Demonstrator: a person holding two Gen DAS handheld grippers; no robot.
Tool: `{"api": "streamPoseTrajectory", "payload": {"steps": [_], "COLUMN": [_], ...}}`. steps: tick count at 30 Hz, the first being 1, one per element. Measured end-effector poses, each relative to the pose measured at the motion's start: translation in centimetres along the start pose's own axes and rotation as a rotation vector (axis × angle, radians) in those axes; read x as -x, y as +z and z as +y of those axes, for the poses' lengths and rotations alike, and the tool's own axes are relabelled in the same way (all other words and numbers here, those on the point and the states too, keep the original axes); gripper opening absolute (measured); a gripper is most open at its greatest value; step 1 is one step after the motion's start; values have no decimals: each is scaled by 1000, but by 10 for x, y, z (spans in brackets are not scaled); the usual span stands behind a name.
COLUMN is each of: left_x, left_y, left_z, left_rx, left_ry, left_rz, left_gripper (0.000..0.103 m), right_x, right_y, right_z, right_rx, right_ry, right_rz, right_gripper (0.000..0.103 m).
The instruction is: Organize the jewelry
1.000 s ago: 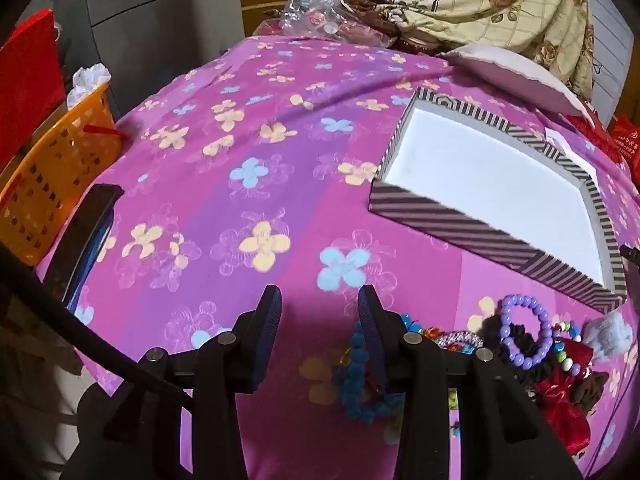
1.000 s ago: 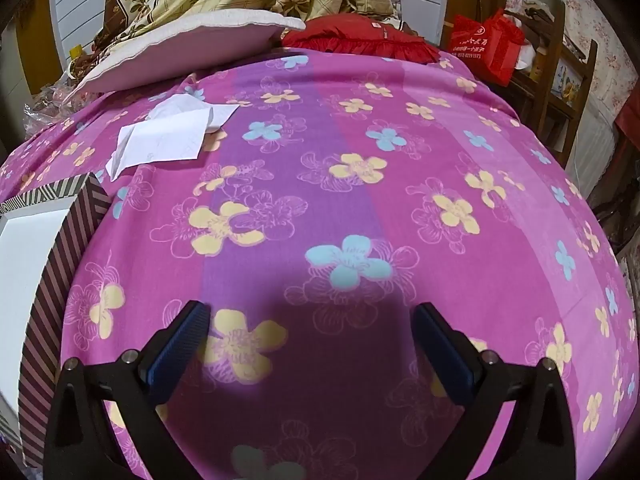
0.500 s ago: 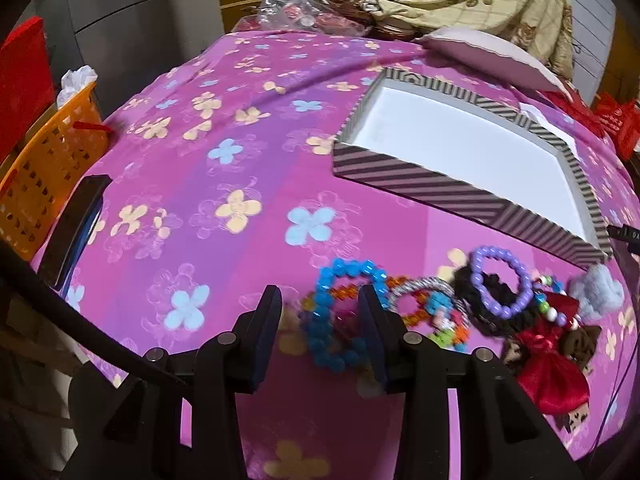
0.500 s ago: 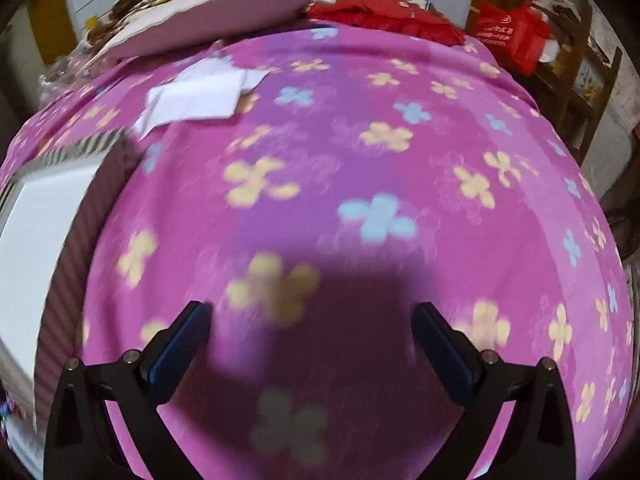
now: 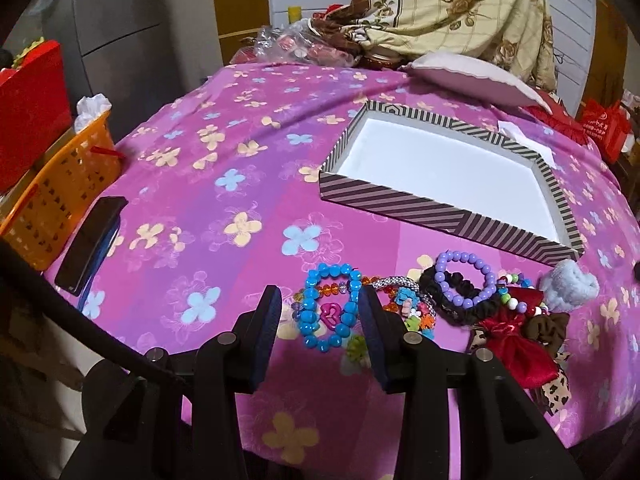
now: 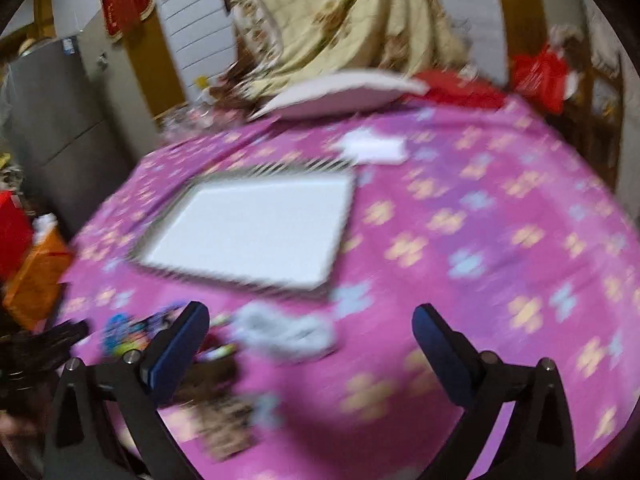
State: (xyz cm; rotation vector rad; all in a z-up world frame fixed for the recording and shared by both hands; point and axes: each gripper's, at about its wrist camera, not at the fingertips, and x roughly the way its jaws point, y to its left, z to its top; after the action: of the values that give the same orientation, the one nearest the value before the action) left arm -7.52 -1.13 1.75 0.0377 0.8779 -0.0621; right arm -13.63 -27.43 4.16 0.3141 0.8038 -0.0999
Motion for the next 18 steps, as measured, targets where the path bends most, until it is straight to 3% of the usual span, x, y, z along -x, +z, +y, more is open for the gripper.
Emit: {"api": "streamPoseTrajectory", "payload": {"steps": [3,10,18], "left_x": [5,11,11], "left_y": [-4,-10,-13], "left_z": [1,4,2], "left_rx": [7,30,28], "left_ry": [2,20,22], "left_rz": [-6,-19,-11], "left_gripper": [41,41,41], "right_x": [-3,1,4], "right_y": [-10,-28,-37], "right_z": [25,68,88], "right_rx": [45,145,196], "right_ry": [-63,-57,-79], "right_rz": [0,11,8], "right_gripper": [103,103,103]}}
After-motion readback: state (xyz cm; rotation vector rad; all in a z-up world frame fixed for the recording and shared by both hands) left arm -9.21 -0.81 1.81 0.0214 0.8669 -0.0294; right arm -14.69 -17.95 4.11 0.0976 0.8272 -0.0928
